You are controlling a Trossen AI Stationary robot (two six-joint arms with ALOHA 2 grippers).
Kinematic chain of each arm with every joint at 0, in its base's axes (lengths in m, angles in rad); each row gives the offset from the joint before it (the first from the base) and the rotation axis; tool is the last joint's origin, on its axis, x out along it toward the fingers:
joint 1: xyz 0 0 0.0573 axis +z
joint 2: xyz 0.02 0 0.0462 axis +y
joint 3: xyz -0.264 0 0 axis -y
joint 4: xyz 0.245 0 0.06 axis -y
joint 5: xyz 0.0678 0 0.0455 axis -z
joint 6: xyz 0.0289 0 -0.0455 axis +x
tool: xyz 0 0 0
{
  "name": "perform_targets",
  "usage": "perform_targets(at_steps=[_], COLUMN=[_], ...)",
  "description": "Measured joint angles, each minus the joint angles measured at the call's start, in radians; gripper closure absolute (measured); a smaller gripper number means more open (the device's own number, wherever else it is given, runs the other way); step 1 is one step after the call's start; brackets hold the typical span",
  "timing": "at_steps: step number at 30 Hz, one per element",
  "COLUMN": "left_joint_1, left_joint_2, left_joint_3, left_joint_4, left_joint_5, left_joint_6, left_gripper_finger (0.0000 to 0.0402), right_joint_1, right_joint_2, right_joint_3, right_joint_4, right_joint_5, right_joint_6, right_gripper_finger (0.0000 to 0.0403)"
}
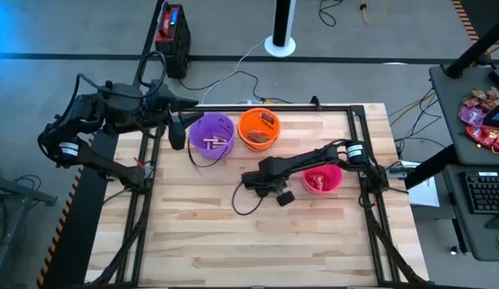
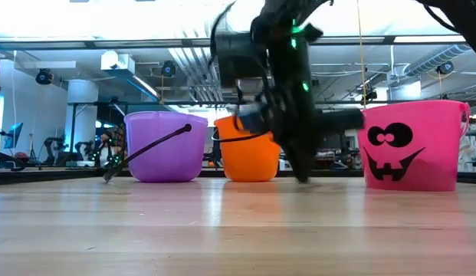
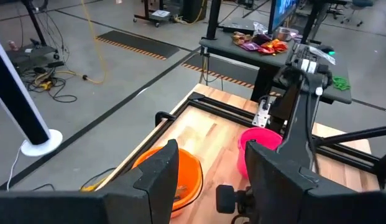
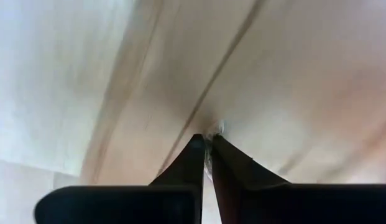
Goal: Sort candy by brand, put in halloween buckets
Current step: Put the green candy into the orange bucket
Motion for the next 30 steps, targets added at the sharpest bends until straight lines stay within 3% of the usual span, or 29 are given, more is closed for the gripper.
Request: perform_targets(at_steps=[4,8,11,18,24,30], left_joint_1=[0.0,0.0,0.0,0.0,0.0,0.0], left_joint_2=[0.0,0.0,0.0,0.0,0.013,0.014], left_joint_3=[0.0,0.0,-0.005,-0.046,-0.077,-0.092], left_joint_4=[0.0,-0.001,-0.001,-0.001,0.0,-0.001], left_joint_5=[0.0,0.0,0.0,0.0,-0.013,-0.05], left_joint_6=[-0.001,-0.01,-0.012,-0.012,-0.012,-0.007], left_gripper_finger=[0.0233,0.0233,0.0233,0.0233,0.0233,0.0233], right_joint_1=[-0.023,-0.092,-0.154,-0.333,-0.444,-0.471], right_joint_2=[-0.112,-0.273,-0.405,-0.578,-0.565,-0.556], right_joint_3=[0.041,0.012,-0.024,-0.141,-0.283,-0.397], right_joint_4=[0.046,0.197,0.387,0.789,0.955,1.145], right_joint_5=[-0.074,-0.336,-0.422,-0.363,-0.249,-0.265], right_joint_6=[0.059,0.198,0.301,0.536,0.67,0.761], right_gripper_finger=[0.0393,0.0394,0.0394,0.0394,0.0394,0.0394])
